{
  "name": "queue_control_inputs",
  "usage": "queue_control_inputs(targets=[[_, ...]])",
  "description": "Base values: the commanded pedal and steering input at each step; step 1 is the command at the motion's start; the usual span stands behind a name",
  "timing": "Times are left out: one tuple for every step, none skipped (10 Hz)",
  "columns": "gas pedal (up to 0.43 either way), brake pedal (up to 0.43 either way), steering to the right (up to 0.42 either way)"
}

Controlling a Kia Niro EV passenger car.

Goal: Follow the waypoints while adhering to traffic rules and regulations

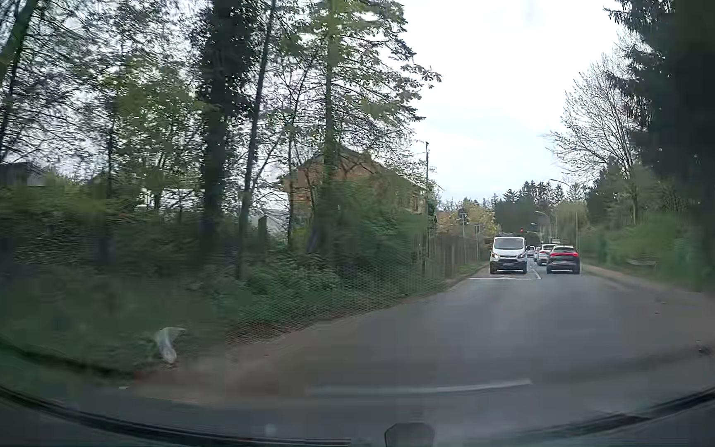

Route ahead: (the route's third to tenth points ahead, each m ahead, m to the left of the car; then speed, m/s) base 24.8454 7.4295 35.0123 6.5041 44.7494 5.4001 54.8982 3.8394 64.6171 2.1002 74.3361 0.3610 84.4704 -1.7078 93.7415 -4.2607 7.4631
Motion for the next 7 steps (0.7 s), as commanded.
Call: queue_control_inputs(targets=[[0.098, 0.0, 0.163], [0.098, 0.0, 0.173], [0.098, 0.0, 0.184], [0.098, 0.0, 0.193], [0.098, 0.0, 0.199], [0.098, 0.0, 0.199], [0.098, 0.0, 0.199]])
